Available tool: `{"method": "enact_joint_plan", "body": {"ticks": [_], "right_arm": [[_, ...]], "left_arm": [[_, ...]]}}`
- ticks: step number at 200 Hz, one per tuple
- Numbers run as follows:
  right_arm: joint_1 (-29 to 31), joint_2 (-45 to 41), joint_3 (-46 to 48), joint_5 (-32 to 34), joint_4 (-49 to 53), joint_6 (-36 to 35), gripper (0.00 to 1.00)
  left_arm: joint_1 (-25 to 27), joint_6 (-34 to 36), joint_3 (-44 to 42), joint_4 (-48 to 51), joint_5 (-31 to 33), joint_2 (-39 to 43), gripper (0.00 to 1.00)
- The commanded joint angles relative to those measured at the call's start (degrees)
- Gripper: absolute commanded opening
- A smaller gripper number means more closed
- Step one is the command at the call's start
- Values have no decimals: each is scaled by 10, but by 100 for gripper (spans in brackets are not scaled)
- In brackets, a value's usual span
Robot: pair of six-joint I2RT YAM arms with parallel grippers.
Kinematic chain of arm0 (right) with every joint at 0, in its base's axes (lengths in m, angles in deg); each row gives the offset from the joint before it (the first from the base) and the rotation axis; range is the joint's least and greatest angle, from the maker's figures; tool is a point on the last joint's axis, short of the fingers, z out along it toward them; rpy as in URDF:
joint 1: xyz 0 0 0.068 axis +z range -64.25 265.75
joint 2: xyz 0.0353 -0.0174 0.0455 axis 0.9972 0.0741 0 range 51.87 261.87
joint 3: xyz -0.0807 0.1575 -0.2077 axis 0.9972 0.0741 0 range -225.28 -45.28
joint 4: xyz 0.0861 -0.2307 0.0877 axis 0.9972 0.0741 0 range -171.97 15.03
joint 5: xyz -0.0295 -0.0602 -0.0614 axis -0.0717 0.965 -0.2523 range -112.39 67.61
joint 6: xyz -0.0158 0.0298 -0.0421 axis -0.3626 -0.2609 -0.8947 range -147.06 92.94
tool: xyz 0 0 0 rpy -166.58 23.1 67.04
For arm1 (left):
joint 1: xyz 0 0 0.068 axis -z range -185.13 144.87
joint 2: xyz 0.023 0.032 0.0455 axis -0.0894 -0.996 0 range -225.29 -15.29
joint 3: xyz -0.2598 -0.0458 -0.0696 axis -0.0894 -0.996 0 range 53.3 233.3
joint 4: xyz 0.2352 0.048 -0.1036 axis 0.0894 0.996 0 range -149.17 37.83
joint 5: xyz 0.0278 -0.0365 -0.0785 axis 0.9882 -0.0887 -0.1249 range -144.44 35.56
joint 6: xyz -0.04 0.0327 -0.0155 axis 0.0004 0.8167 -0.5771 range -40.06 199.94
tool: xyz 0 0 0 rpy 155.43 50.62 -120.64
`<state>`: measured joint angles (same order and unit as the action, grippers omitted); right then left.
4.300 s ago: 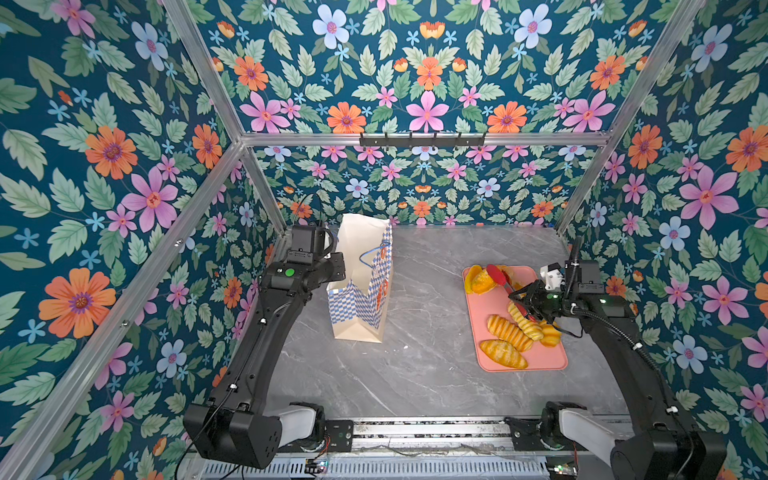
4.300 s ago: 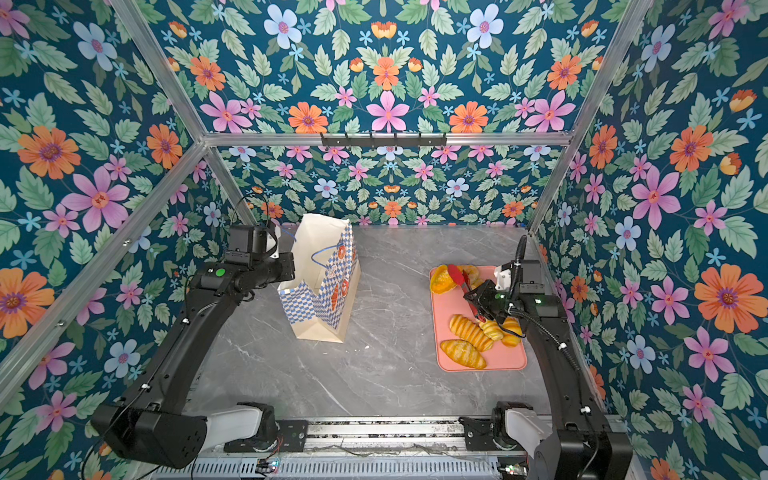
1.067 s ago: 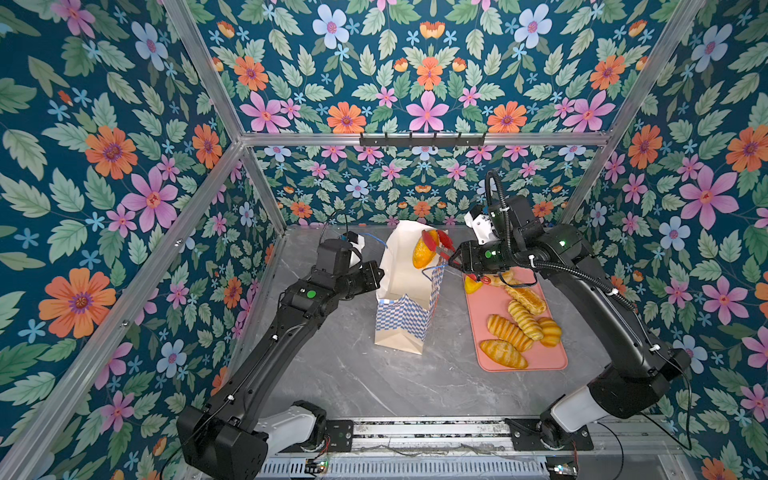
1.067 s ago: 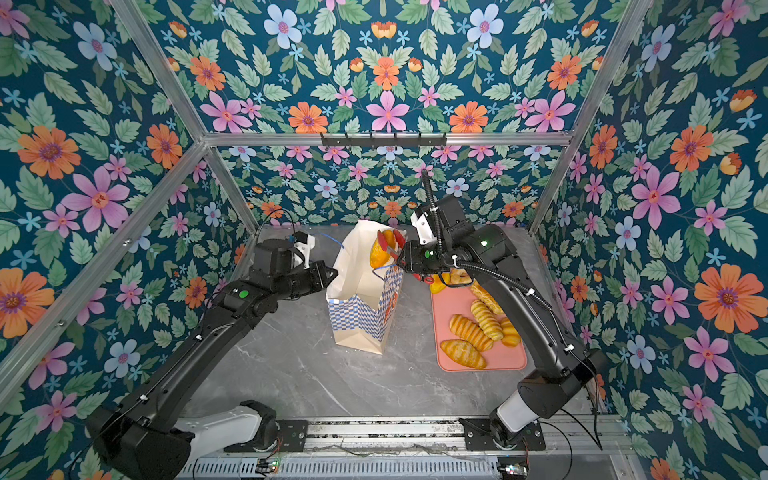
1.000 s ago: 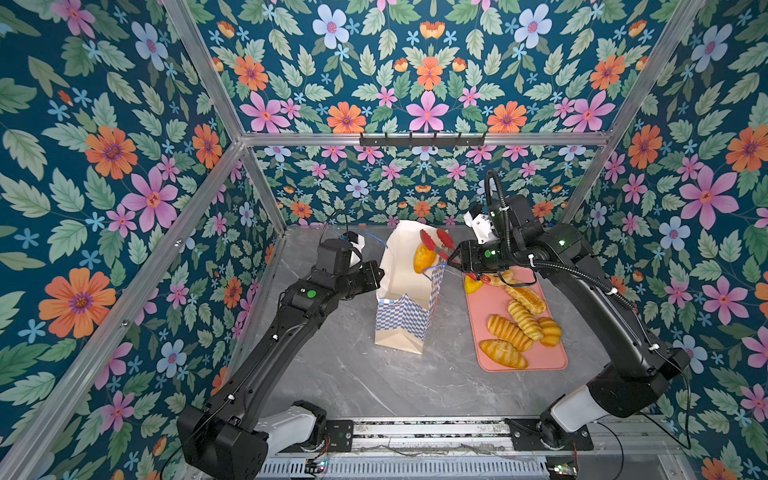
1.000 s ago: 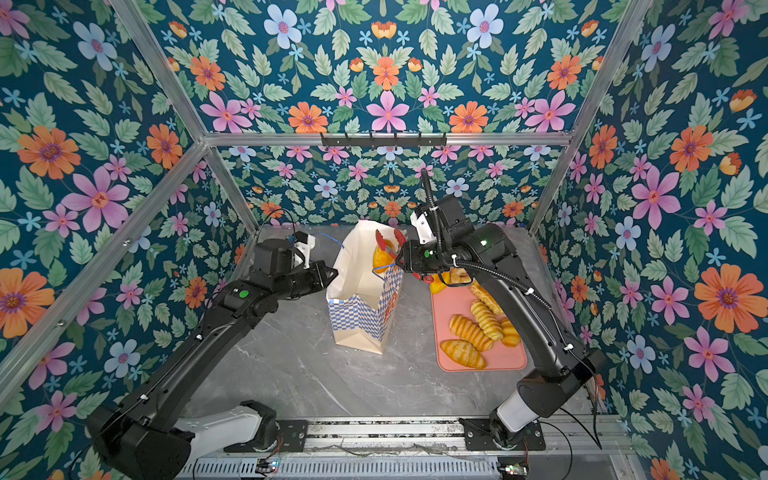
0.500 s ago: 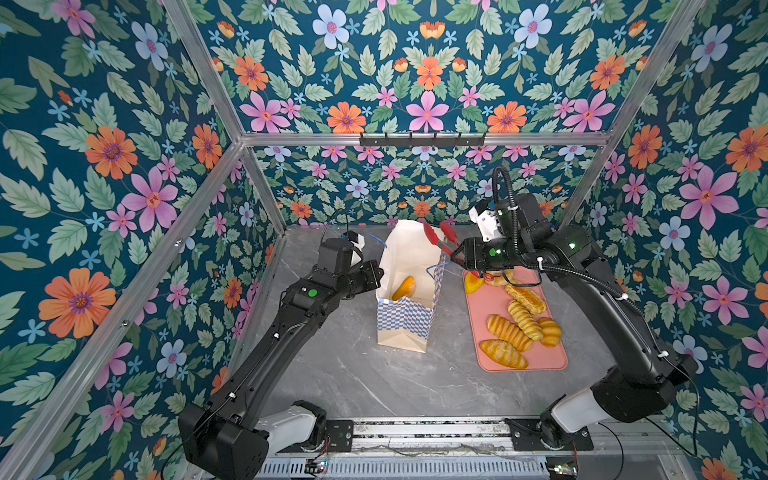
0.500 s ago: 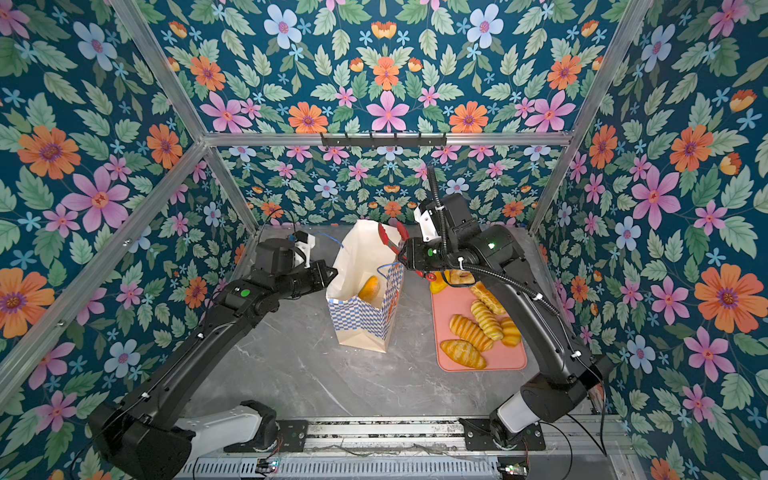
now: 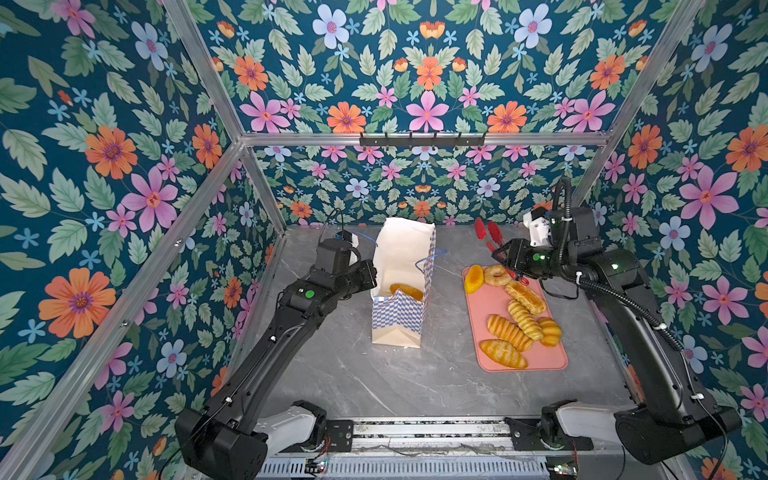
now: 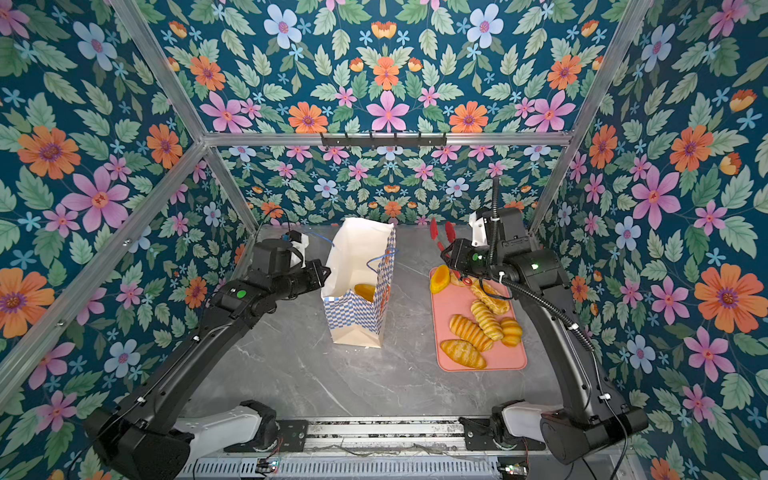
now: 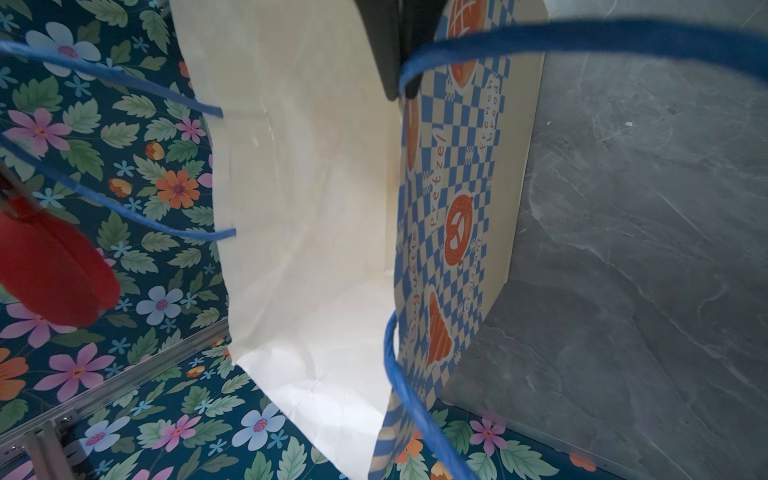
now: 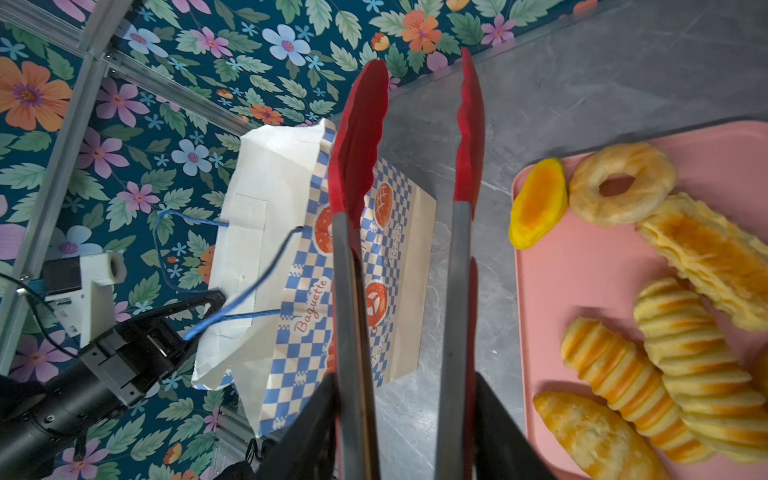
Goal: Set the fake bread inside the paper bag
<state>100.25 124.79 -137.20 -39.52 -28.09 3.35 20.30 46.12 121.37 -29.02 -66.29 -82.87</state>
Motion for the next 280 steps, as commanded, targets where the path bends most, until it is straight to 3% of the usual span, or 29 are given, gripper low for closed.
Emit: {"method": "enact_joint_plan", "body": {"ticks": [1,42,82,151,217,280], "right_arm": [[-31,-15,53,-54,-53,34,47],[-103,-31,187,-110,-117,74,46],[-148,-34,284,-141,-182,119,45],[-186,-24,358,-146,-247,184,45],[-187,-53,401,-138,-274,238,45],[-187,-30,421,-162,-319,264,45]], "left_arm": [[-1,11,0,-1,10,5,12],[0,19,7,11,21,11,37],[0,28,10,16,26,15,49],[0,35,7,16,27,13,51],[0,40,10,14,30,12,50],[0,44,6,12,28,8,49]]}}
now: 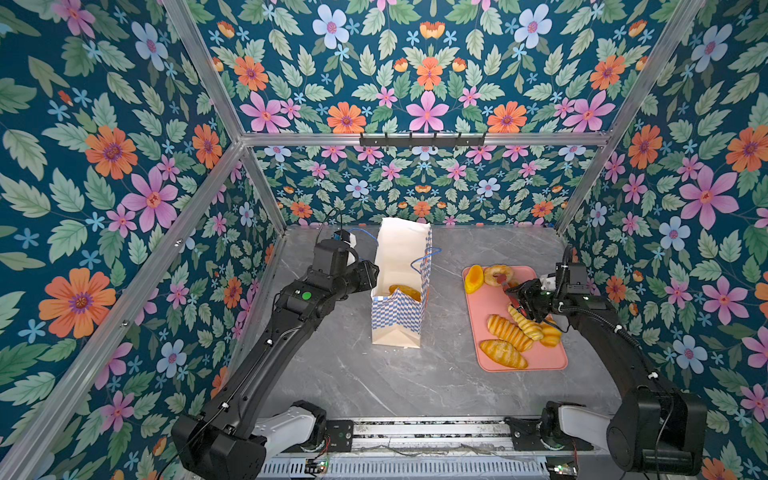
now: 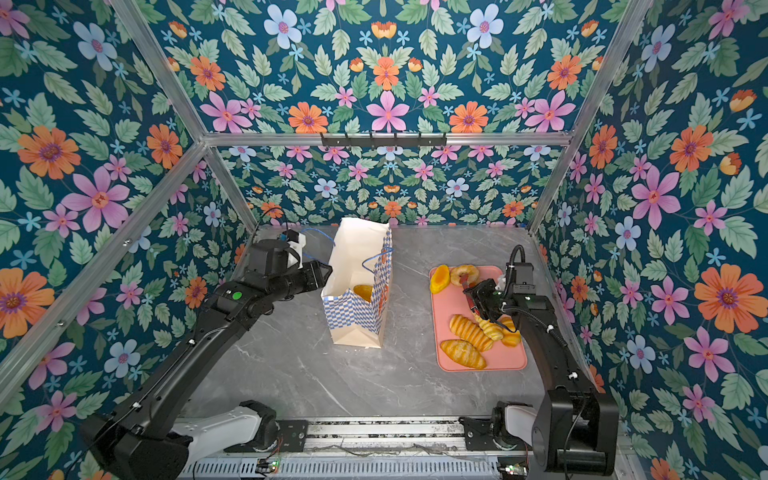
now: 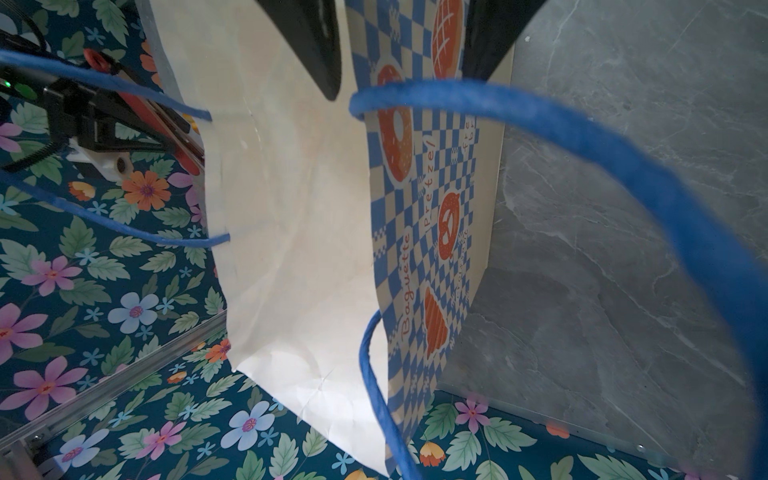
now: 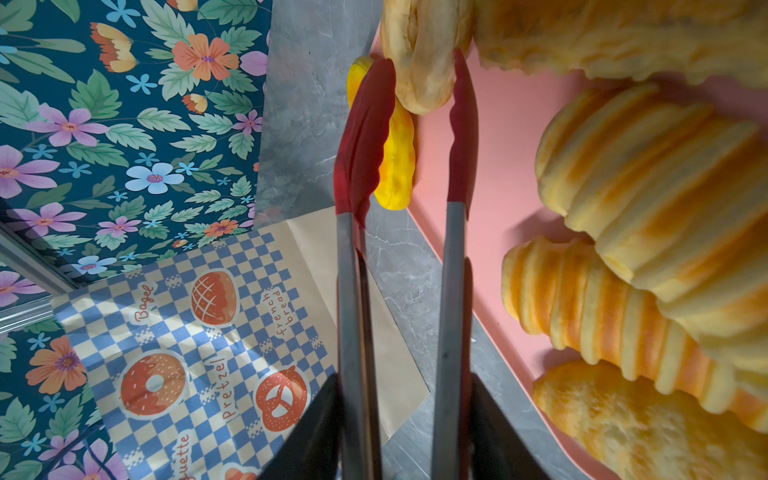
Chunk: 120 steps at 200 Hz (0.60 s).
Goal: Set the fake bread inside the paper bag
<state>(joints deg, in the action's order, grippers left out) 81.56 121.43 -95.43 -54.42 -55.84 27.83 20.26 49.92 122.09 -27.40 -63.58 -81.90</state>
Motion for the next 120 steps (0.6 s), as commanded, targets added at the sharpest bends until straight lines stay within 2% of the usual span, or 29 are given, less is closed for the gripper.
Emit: {"method": "enact_joint_plan", "body": {"ticks": [1,60,120], "right_arm": [[0,4,4,-13,-42,20,45],[1,13,11,-29,-64,37,46],[4,-24,14,-34,-53,50,46]], "left_arm": [[0,6,-1,-4,0,-2,49],[-1,6,-5,-5,1,-1,48],[-1,5,-6,-10,-1,-4,48]]}}
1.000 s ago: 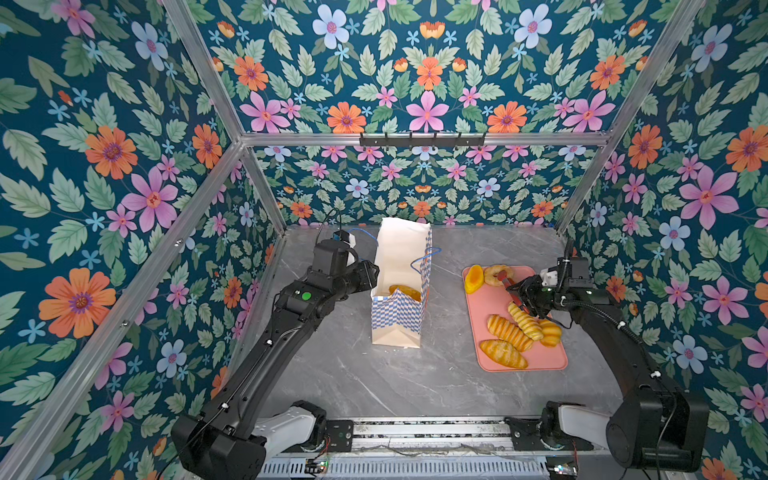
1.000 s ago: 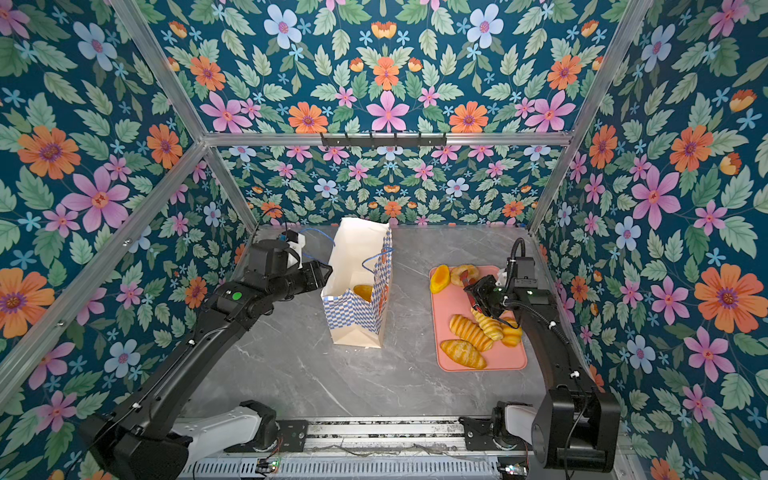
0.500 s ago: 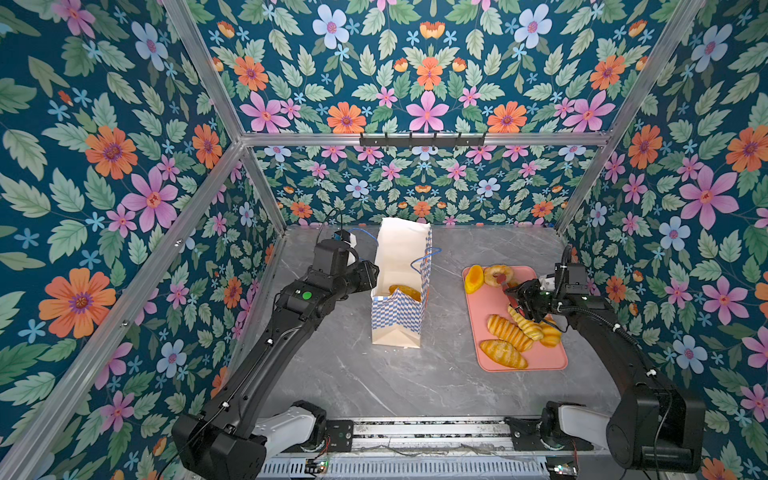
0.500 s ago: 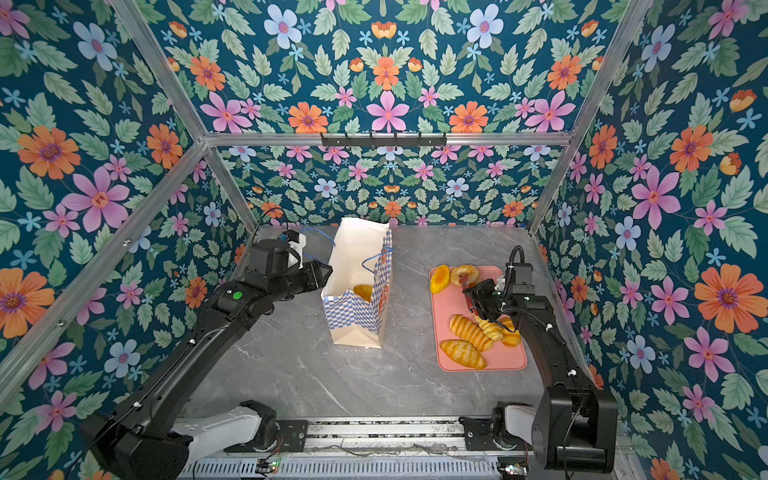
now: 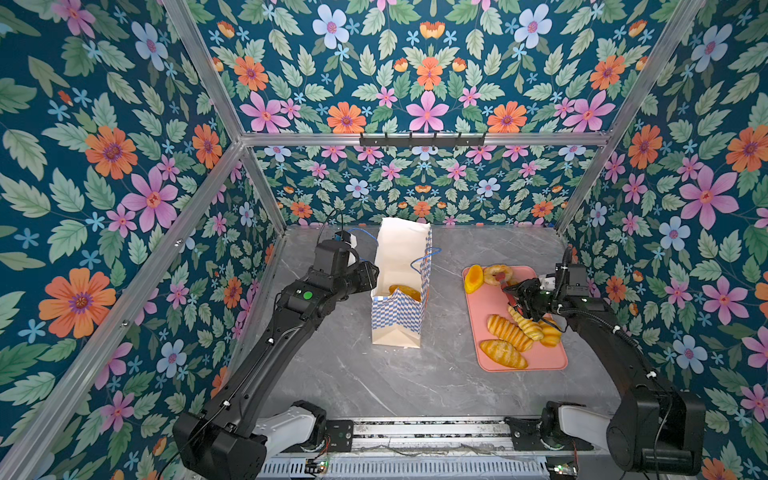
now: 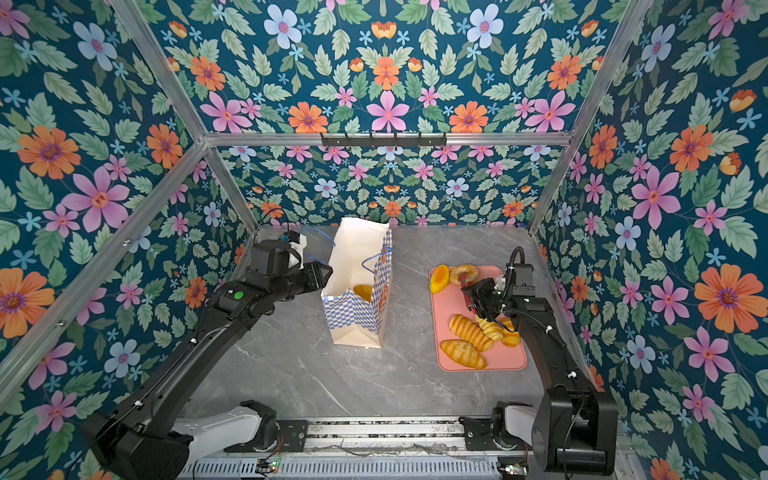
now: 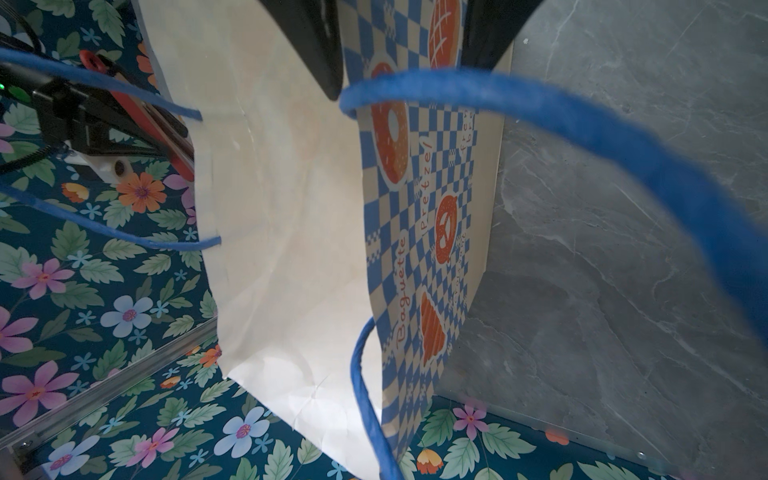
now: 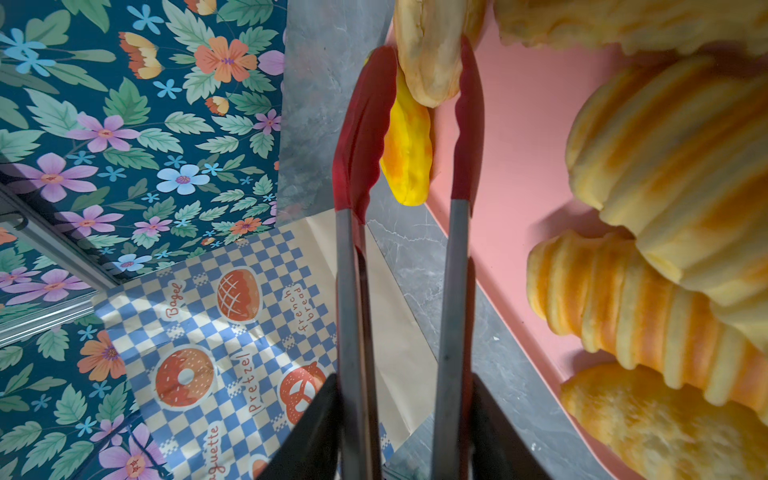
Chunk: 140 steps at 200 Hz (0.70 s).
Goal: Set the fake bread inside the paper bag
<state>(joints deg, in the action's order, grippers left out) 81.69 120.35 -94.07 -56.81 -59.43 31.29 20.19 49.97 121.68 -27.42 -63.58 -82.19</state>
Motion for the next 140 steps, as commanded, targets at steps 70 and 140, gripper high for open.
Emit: {"method": "enact_joint_plan", "body": {"ticks": [70,140], "right_arm": [[6,-39,14,-12,-13,30,47],[7,-23,37,-10,-39,36,47]], "left_arm": [[0,4,-3,-15,-5,-3,47],[0,3,-5,-20,-9,-7,47]]}}
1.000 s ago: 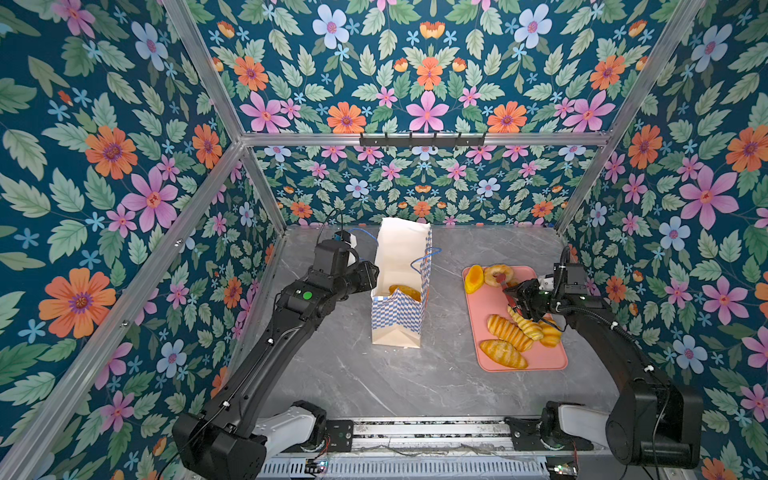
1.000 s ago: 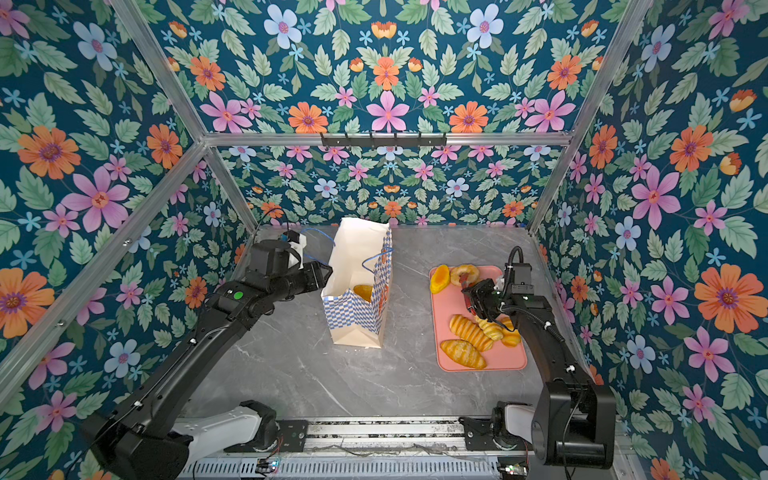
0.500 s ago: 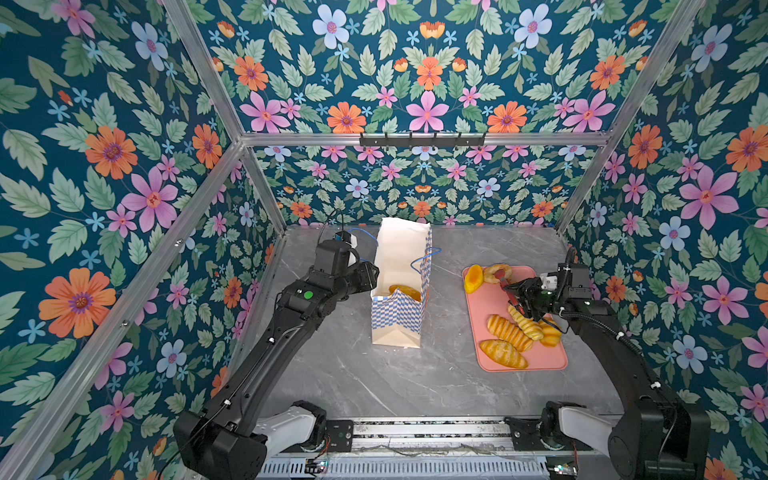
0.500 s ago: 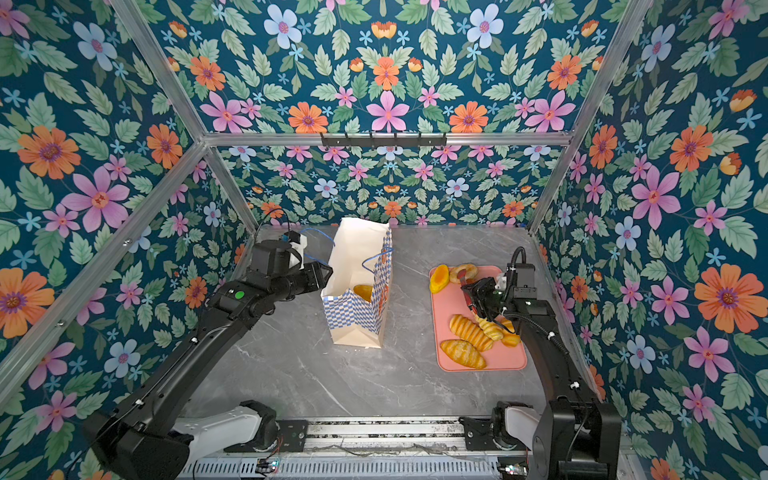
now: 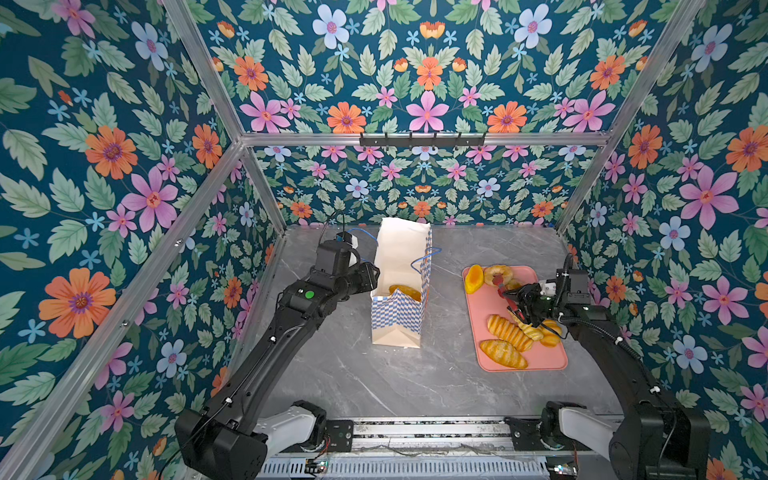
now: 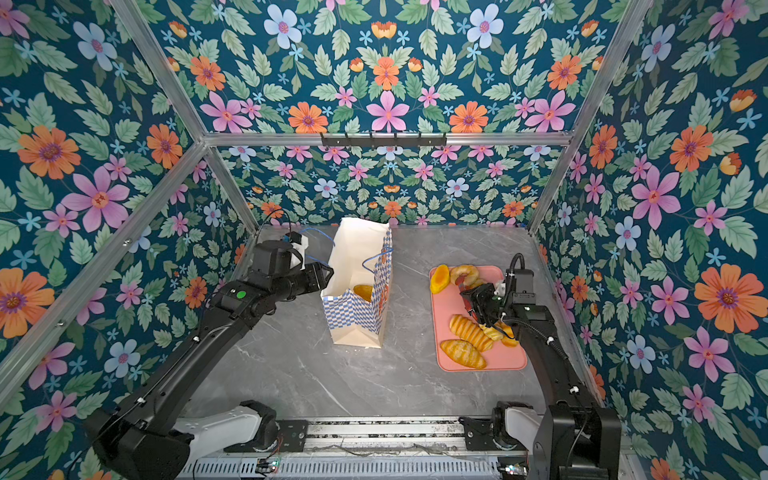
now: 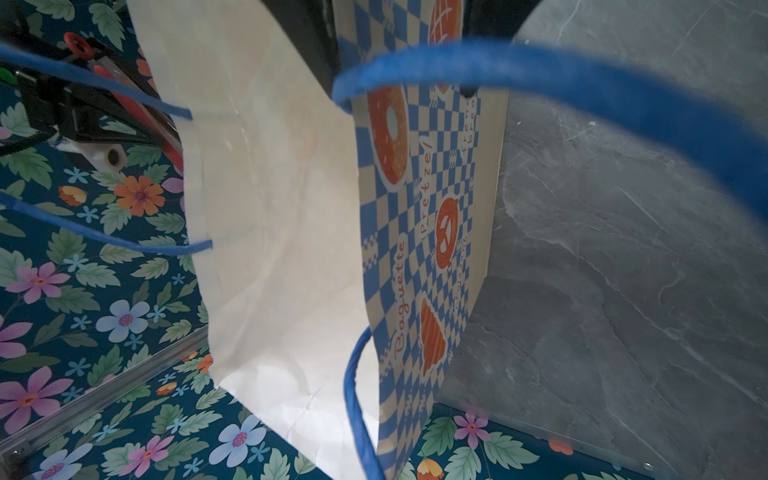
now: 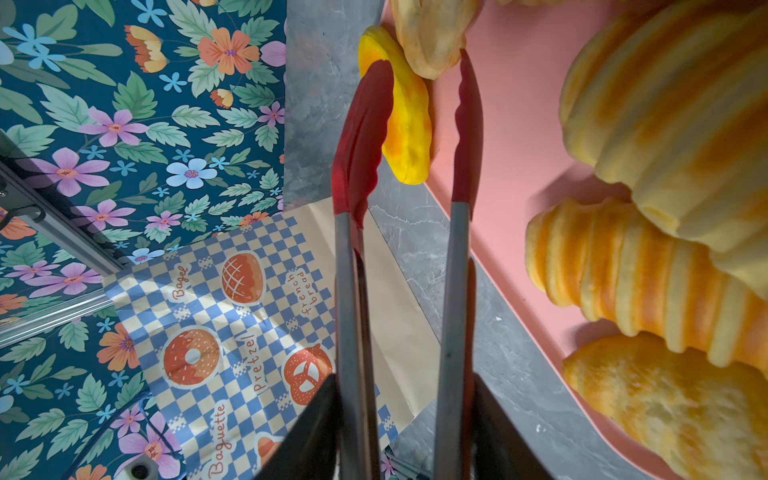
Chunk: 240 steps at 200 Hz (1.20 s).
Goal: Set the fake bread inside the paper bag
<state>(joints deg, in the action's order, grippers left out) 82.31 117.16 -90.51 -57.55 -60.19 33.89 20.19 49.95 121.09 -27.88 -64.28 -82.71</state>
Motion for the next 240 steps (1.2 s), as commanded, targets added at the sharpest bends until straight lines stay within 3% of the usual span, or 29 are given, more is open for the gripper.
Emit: {"method": "enact_joint_plan", "body": {"ticks": [1,155,240], "right_arm": [[1,9,2,-3,-31,10,47],[0,107,2,19,-136,38,48],[0,35,4,61,-84,37,33]], "left_arm": [[0,3,0,-15,-2,-2,47],[0,4,-3,-17,-6,-11,46],[0,3,2,-11,-1,-1,46]]}}
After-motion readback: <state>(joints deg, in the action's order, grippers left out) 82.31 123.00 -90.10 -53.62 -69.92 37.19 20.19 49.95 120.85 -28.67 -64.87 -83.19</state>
